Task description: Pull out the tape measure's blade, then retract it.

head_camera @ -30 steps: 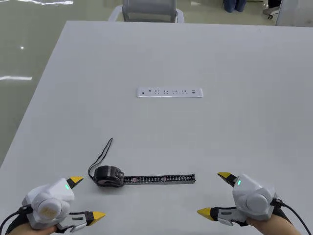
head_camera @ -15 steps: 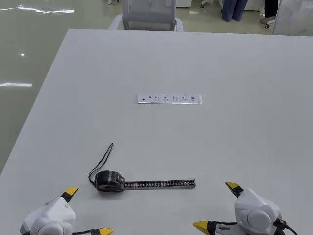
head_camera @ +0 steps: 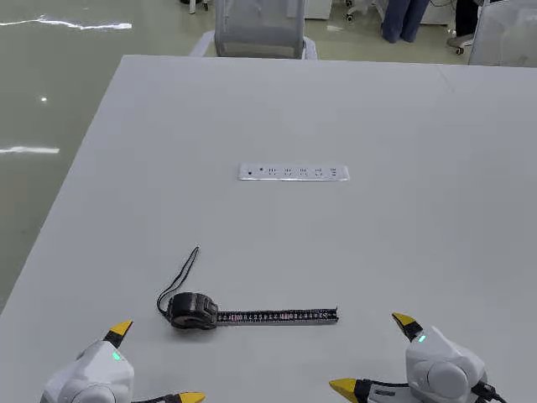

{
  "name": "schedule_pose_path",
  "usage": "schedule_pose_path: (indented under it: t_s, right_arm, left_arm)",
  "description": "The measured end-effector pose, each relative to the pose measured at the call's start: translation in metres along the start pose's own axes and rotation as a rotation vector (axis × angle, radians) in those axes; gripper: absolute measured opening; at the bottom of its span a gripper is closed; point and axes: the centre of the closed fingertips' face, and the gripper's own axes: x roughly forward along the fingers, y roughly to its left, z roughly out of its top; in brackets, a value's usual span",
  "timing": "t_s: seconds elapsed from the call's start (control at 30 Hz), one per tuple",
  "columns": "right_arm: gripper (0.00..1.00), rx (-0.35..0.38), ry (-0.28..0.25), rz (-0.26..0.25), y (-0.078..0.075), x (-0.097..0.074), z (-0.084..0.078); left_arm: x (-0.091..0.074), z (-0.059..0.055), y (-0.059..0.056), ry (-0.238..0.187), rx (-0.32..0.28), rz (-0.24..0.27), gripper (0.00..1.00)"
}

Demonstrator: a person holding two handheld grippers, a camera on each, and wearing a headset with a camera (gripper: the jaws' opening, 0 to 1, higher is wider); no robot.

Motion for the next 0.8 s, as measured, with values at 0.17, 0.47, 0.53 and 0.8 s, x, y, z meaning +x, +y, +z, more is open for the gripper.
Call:
schedule_pose_path:
  t_s: [0.17, 0.47, 0.53, 0.8]
  right_arm:
    - [1.00, 0.003, 0.000, -0.002, -0.001, -0.001, -0.003]
    - [1.00, 0.005, -0.004, -0.010, -0.003, -0.003, -0.002]
    - [1.00, 0.008, -0.005, -0.009, -0.003, -0.002, -0.002]
    - [0.99, 0.003, -0.008, -0.008, 0.001, -0.001, -0.001]
  left_arm:
    - [-0.001, -0.001, -0.001, 0.003, -0.010, 0.007, 0.99]
    - [-0.002, 0.000, 0.005, 0.006, -0.041, 0.048, 0.99]
    - [-0.002, 0.001, 0.008, 0.006, -0.053, 0.063, 0.99]
    - [-0.002, 0.003, 0.011, -0.002, -0.099, 0.098, 0.97]
